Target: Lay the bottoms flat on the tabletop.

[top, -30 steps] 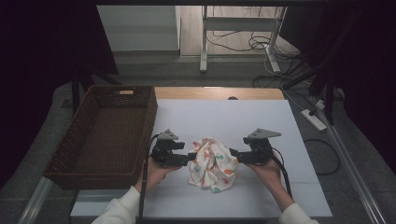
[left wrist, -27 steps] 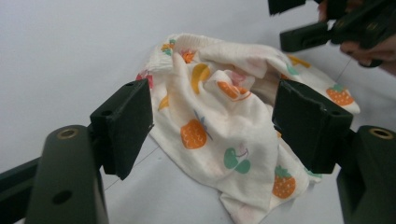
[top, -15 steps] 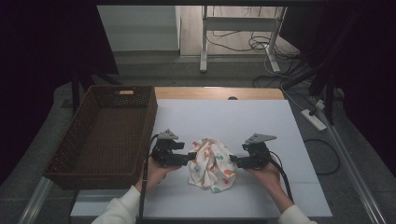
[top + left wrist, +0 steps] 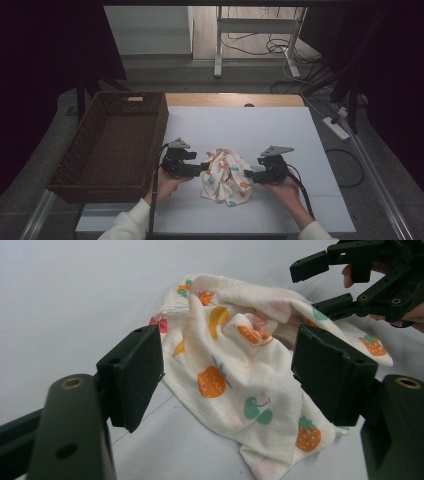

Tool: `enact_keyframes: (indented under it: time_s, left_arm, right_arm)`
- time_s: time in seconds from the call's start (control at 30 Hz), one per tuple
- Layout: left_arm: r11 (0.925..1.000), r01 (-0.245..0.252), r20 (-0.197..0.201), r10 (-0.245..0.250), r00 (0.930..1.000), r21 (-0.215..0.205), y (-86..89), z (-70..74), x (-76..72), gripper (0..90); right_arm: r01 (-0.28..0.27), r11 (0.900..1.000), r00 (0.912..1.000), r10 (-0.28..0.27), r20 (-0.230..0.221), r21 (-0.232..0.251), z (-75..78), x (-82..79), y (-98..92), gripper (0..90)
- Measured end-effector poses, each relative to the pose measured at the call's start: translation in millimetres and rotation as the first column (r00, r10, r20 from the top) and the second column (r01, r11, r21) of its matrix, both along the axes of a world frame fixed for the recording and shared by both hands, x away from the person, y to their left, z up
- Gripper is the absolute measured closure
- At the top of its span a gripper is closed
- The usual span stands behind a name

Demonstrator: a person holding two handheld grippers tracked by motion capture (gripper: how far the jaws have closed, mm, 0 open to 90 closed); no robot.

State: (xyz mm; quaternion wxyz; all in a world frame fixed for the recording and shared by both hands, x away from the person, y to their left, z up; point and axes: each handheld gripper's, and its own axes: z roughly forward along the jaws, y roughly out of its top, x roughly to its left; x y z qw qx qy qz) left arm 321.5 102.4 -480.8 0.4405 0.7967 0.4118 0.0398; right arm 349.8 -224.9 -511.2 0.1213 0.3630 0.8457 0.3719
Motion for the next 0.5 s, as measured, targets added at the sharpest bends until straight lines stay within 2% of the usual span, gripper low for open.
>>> enact_keyframes:
  time_s: [0.27, 0.37, 0.5]
  left_arm:
    - [1.0000, 0.001, -0.005, -0.001, 1.0000, -0.002, 0.9, -1.4, 1.0, 28.5]
    - [1.0000, 0.002, -0.007, -0.002, 1.0000, -0.001, 0.6, -1.7, 0.5, 28.5]
    - [1.0000, 0.001, -0.005, -0.001, 1.0000, -0.001, 0.5, -0.9, -0.2, 28.4]
  right_arm:
    - [-0.013, 0.998, 0.9999, 0.012, -0.012, -0.062, -9.7, 1.9, 6.6, 25.2]
    - [-0.013, 0.997, 0.9999, 0.012, -0.013, -0.071, -12.4, 2.6, 8.3, 25.3]
    - [-0.002, 0.996, 0.9999, 0.001, -0.012, -0.088, -13.6, 2.3, 9.5, 29.5]
